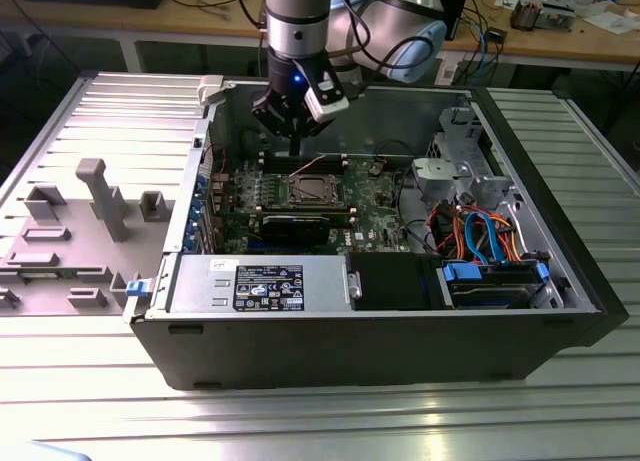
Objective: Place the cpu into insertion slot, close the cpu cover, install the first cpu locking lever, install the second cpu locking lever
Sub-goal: 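Install the first cpu locking lever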
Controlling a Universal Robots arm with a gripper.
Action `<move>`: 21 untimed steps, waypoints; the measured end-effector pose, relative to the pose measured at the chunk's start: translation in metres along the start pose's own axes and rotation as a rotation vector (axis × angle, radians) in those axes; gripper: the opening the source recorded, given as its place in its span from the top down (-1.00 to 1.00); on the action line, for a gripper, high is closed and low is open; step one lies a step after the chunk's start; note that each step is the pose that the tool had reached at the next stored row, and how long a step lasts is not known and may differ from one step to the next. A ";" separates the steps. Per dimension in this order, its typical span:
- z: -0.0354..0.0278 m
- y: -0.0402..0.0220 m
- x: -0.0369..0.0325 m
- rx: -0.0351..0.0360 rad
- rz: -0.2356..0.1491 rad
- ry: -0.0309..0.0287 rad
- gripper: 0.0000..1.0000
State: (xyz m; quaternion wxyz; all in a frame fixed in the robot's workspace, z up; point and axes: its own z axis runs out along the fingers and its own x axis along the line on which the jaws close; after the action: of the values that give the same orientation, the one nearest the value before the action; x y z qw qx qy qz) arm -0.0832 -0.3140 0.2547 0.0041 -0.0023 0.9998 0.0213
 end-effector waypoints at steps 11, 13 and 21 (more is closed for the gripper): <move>0.0096 -0.0004 -0.0116 -0.0057 0.003 -0.0002 0.79; 0.0133 -0.0003 -0.0127 -0.0056 0.003 -0.0002 0.79; 0.0195 0.0044 -0.0158 -0.0057 0.001 -0.0002 0.79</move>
State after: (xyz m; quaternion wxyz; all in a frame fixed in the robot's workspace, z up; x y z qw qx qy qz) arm -0.0673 -0.3087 0.2356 0.0042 -0.0017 0.9997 0.0241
